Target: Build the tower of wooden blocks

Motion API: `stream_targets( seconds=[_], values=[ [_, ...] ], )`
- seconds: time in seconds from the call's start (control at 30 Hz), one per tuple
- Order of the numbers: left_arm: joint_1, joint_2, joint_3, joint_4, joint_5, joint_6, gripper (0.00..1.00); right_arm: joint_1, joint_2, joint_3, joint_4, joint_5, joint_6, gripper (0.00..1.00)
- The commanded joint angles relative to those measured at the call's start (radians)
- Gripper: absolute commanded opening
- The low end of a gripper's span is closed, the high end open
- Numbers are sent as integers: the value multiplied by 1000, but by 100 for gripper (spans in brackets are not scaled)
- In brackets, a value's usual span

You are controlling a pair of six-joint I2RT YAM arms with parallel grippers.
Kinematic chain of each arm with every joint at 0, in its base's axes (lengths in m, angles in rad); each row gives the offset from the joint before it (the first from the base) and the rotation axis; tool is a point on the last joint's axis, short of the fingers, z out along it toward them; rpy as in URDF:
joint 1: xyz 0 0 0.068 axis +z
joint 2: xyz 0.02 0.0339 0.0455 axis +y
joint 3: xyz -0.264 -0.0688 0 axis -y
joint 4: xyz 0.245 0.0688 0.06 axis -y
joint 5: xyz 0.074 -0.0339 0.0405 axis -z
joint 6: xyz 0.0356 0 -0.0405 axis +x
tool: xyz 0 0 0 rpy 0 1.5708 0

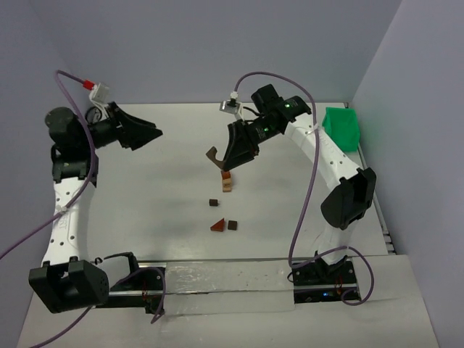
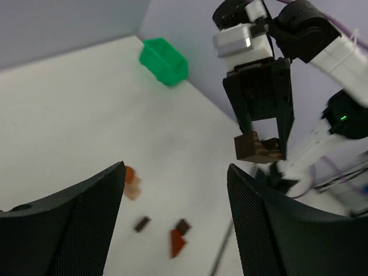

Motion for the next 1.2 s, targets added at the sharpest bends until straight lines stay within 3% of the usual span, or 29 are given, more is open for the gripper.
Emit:
stream_targets(
  seconds=[0.0, 0.13, 0.33, 0.63, 0.87, 1.17],
  values=[
    [-109, -47, -215, 591, -109, -742, 79, -62, -66, 119, -185, -156, -253, 0],
    [-221, -51, -335, 701, -208, -991, 81, -70, -46, 172, -256, -153, -357, 0],
    [-304, -71, -344, 682, -307, -1086, 86, -59, 0, 223, -271, -154, -365, 0],
    [-370, -92, -317, 592, -339, -989, 78, 12, 18, 220, -189, -154, -253, 0],
    [-407, -102, -282, 405, -353, -863, 78, 44, 32, 215, -126, -154, -189, 0],
    [-458, -77, -243, 356, -305, -808, 78, 45, 50, 216, -105, -150, -175, 0]
  ],
)
